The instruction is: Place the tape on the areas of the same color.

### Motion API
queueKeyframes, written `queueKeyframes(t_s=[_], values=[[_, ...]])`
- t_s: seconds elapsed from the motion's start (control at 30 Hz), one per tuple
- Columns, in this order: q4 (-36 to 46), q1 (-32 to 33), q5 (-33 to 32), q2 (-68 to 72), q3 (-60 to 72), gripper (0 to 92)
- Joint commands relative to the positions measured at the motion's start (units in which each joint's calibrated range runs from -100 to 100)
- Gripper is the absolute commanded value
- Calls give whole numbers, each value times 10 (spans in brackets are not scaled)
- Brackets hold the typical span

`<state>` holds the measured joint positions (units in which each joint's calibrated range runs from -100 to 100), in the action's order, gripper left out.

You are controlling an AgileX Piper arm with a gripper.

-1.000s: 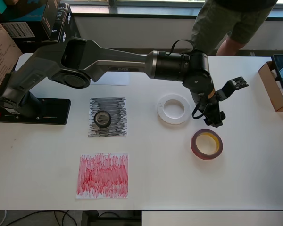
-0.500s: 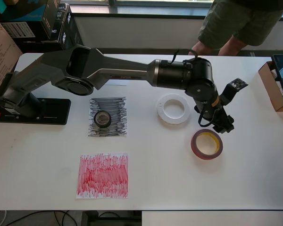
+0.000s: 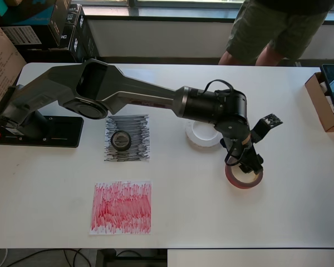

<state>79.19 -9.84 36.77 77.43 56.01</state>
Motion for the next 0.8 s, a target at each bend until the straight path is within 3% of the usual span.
queueKeyframes(t_s=[0.0, 0.4, 0.77], values=[[4, -3, 1, 1, -18, 792], [55, 0, 1, 2, -31, 792], [52, 3, 1, 3, -43, 792]])
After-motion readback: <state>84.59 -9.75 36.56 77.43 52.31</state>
